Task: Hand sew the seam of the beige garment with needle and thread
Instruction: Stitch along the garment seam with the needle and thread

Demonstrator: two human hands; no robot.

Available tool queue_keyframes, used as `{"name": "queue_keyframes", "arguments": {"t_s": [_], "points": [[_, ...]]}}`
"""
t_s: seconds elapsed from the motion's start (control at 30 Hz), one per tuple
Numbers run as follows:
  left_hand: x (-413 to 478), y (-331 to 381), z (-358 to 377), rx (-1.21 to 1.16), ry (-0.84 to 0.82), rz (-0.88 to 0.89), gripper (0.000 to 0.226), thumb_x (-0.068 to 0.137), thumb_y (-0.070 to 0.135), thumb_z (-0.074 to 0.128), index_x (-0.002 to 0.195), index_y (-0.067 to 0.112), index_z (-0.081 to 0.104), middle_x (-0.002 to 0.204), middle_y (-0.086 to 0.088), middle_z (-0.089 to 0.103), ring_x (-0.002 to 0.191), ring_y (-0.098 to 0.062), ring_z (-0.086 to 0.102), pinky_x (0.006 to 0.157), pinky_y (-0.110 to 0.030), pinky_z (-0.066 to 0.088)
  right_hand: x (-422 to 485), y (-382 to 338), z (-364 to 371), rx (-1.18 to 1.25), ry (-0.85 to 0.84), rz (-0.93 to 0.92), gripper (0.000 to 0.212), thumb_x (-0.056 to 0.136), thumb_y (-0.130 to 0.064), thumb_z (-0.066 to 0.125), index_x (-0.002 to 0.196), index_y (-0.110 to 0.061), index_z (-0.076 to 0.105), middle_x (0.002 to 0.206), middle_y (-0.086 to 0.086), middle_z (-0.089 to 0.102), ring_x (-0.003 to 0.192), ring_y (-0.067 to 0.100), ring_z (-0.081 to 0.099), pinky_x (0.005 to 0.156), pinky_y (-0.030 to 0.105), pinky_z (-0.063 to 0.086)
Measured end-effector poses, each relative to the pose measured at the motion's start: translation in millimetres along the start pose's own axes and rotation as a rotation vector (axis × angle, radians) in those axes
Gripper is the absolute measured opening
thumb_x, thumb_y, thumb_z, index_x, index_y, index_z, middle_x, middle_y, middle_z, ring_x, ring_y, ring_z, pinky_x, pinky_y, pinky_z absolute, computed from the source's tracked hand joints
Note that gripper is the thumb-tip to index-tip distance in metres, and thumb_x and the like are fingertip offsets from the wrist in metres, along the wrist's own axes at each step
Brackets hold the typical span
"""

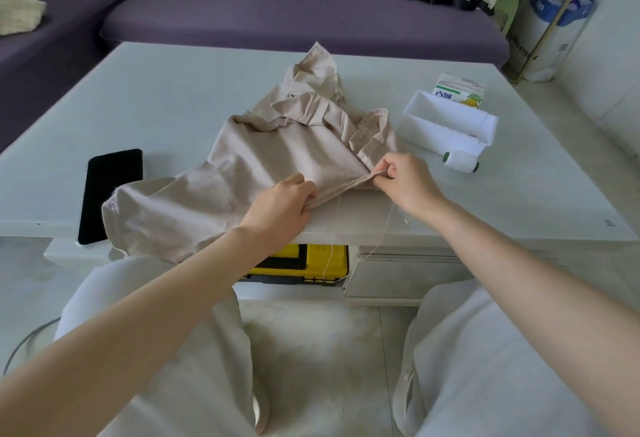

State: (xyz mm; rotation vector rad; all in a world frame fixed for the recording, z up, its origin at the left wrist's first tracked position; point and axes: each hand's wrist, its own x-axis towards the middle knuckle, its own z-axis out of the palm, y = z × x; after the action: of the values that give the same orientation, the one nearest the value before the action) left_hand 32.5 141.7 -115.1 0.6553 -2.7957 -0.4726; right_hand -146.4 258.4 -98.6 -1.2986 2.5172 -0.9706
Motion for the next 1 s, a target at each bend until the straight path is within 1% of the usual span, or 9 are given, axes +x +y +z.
{"name": "queue_keyframes", "arguments": {"t_s": [0.17, 0.33, 0.43, 0.5, 0.6, 0.73, 0.8, 0.9, 1.0], "points": [[-0.2, 2.3, -0.2, -0.011, -0.081, 0.006, 0.012, 0.087, 0.008, 0.051, 0.095, 0.010, 0.059, 0.096, -0.001, 0.049, 0.081, -0.022, 0.049, 0.060, -0.028, 0.035, -0.1, 11.4, 4.0, -0.020, -0.011, 0.054, 0.004, 0.083, -0.008, 0.063, 0.082, -0.008, 0.066, 0.049, -0.007, 0.037, 0.050, 0.007, 0.037, 0.055, 0.025, 0.031], [2.0, 6.4, 12.1, 0.075, 0.017, 0.008, 0.030, 0.089, 0.035, 0.055, 0.114, 0.018, 0.052, 0.103, 0.006, 0.050, 0.099, -0.015, 0.049, 0.068, -0.025, 0.030, -1.6, 21.0, 9.8, 0.007, 0.000, 0.106, 0.000, 0.084, -0.011, 0.064, 0.083, -0.011, 0.064, 0.051, -0.009, 0.037, 0.052, 0.006, 0.040, 0.051, 0.013, 0.029], [4.8, 10.6, 16.7, 0.044, 0.124, 0.030, 0.029, 0.089, 0.028, 0.058, 0.113, 0.015, 0.048, 0.108, 0.003, 0.053, 0.092, -0.016, 0.053, 0.060, -0.025, 0.032, 4.5, 26.7, 9.2, 0.050, 0.001, 0.152, 0.007, 0.084, -0.016, 0.067, 0.079, -0.016, 0.062, 0.051, -0.009, 0.038, 0.054, 0.005, 0.040, 0.061, 0.027, 0.033], [6.6, 12.1, 19.8, 0.048, 0.181, 0.072, 0.023, 0.087, 0.020, 0.060, 0.105, 0.012, 0.049, 0.100, 0.000, 0.054, 0.080, -0.019, 0.054, 0.049, -0.025, 0.030, 7.3, 29.7, 8.6, 0.083, 0.000, 0.189, 0.007, 0.084, -0.017, 0.068, 0.080, -0.016, 0.062, 0.053, -0.009, 0.039, 0.055, 0.004, 0.040, 0.061, 0.027, 0.032], [11.0, 11.8, 24.8, 0.071, 0.234, 0.125, 0.018, 0.084, 0.019, 0.065, 0.096, 0.012, 0.054, 0.090, -0.001, 0.056, 0.073, -0.021, 0.055, 0.044, -0.027, 0.039, 8.1, 31.2, 10.2, 0.095, -0.003, 0.196, 0.009, 0.084, -0.019, 0.068, 0.079, -0.017, 0.061, 0.054, -0.009, 0.040, 0.058, 0.003, 0.040, 0.066, 0.027, 0.033], [17.2, 13.2, 30.0, 0.058, 0.265, 0.158, 0.013, 0.082, 0.020, 0.068, 0.089, 0.013, 0.060, 0.085, -0.002, 0.059, 0.071, -0.022, 0.058, 0.044, -0.032, 0.047, 9.4, 32.0, 13.6, 0.078, 0.005, 0.205, 0.010, 0.085, -0.020, 0.066, 0.078, -0.019, 0.058, 0.056, -0.011, 0.042, 0.059, 0.003, 0.043, 0.074, 0.031, 0.039], [19.2, 15.3, 31.6, 0.048, 0.267, 0.156, 0.014, 0.082, 0.020, 0.068, 0.091, 0.012, 0.061, 0.084, -0.001, 0.062, 0.072, -0.023, 0.059, 0.046, -0.031, 0.047, 8.0, 29.0, 13.5, 0.073, 0.022, 0.212, 0.007, 0.086, -0.018, 0.062, 0.085, -0.019, 0.055, 0.061, -0.011, 0.044, 0.064, 0.007, 0.045, 0.079, 0.033, 0.041], [20.8, 19.4, 32.6, 0.011, 0.295, 0.075, 0.023, 0.083, 0.022, 0.068, 0.103, 0.010, 0.063, 0.085, -0.002, 0.067, 0.078, -0.024, 0.062, 0.053, -0.033, 0.049, 4.1, 16.8, 11.6, 0.147, 0.080, 0.217, 0.024, 0.088, -0.011, 0.053, 0.106, -0.017, 0.038, 0.078, -0.006, 0.047, 0.070, 0.014, 0.047, 0.068, 0.028, 0.034], [21.8, 22.8, 32.9, -0.025, 0.294, 0.010, 0.019, 0.086, 0.025, 0.064, 0.101, 0.012, 0.066, 0.084, -0.002, 0.066, 0.081, -0.023, 0.059, 0.056, -0.029, 0.042, -1.3, 1.9, 13.8, 0.249, 0.127, 0.109, 0.017, 0.095, -0.017, 0.044, 0.107, -0.019, 0.032, 0.092, 0.000, 0.046, 0.077, 0.018, 0.048, 0.068, 0.026, 0.032]]}}
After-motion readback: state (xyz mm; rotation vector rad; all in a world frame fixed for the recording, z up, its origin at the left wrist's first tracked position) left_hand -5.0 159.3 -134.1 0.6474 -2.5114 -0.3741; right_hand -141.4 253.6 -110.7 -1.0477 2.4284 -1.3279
